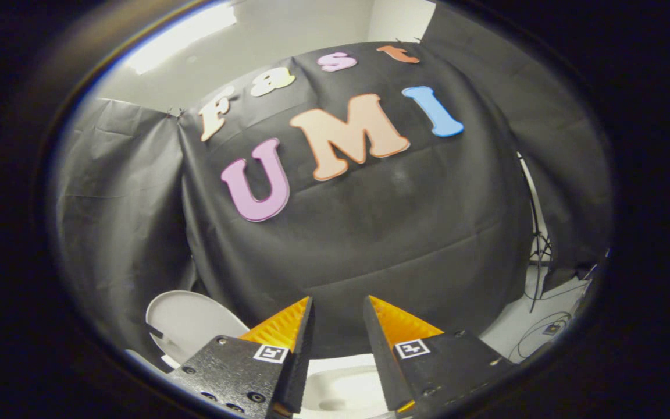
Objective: Open the toilet lid.
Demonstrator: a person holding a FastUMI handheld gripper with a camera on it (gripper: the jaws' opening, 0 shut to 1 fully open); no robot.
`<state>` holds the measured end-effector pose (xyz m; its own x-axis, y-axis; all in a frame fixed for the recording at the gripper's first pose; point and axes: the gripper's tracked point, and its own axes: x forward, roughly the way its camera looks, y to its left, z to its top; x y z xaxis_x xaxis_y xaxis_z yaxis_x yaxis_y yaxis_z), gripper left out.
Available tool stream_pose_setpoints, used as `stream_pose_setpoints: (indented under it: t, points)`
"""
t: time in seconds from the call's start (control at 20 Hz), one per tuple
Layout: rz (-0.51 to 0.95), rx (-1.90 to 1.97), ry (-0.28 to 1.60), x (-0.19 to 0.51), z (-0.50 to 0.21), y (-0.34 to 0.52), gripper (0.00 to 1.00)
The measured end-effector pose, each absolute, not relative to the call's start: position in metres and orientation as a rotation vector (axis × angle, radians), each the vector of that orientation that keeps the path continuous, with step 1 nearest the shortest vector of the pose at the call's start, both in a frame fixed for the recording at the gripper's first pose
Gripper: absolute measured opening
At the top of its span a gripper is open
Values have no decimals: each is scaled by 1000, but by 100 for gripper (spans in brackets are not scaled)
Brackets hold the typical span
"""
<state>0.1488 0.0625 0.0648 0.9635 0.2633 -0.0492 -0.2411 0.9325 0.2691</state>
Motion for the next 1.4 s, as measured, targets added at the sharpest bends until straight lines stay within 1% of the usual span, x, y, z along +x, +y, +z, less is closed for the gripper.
stream_pose_setpoints:
  t: [0.25, 0.45, 0.85, 1.0, 1.1, 1.2, 1.3, 1.4]
  points:
    - [192, 297, 124, 151, 48, -32, 52]
    - [174, 305, 142, 142, 37, -93, 52]
    - [196, 300, 181, 117, 10, -157, 52]
    - [174, 270, 201, 105, 9, -176, 52]
    - [155, 225, 177, 95, 14, -187, 52]
    - [123, 159, 160, 90, 16, -200, 48]
    - [155, 119, 174, 79, 16, -200, 44]
    - [165, 74, 186, 81, 12, -199, 38]
